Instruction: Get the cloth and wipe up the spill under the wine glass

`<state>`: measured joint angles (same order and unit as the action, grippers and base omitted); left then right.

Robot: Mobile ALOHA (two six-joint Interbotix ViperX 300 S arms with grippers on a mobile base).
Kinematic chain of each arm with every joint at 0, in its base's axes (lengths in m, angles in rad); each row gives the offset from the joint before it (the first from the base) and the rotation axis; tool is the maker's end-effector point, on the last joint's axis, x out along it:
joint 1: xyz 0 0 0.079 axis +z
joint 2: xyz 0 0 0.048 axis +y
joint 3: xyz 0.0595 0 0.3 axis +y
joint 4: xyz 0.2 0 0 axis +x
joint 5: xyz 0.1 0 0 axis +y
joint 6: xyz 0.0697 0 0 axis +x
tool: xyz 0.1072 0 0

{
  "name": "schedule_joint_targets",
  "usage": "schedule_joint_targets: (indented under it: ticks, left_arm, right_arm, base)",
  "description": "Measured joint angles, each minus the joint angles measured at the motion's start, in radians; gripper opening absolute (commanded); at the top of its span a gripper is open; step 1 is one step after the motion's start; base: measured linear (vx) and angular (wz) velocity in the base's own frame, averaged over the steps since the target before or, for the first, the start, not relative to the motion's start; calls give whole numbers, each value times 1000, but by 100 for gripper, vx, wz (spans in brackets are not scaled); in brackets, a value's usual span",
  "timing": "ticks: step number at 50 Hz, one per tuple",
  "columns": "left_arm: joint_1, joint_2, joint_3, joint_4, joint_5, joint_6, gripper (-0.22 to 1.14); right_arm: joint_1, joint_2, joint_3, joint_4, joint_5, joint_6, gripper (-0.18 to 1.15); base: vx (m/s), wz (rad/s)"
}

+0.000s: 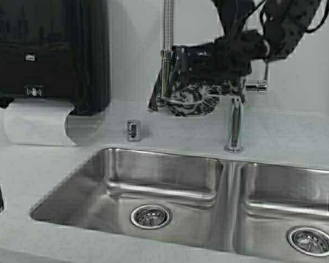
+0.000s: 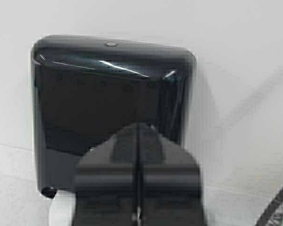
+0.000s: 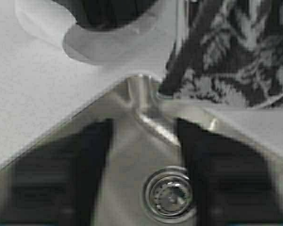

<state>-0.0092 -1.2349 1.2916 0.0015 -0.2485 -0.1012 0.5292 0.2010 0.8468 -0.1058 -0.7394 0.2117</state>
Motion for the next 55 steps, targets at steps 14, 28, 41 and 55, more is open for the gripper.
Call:
schedule_joint_targets:
  ticks: [14,28,41,55]
  left_arm:
    - [-2,-2,3,0,0,0,2]
    - [0,-2,3,0,0,2,2]
    - [0,-2,3,0,0,2,2]
    - [0,-3,5,0,0,2,2]
  right_arm:
    - [0,89,-23,0,-101,89,98]
    - [0,175,-89,17,-107,89,98]
    - [0,224,-132,117,-107,83,98]
    - [3,225,-135,123,-107,84,43]
  base:
    - [11,2]
    - [8,1]
    - [5,1]
    - [1,0]
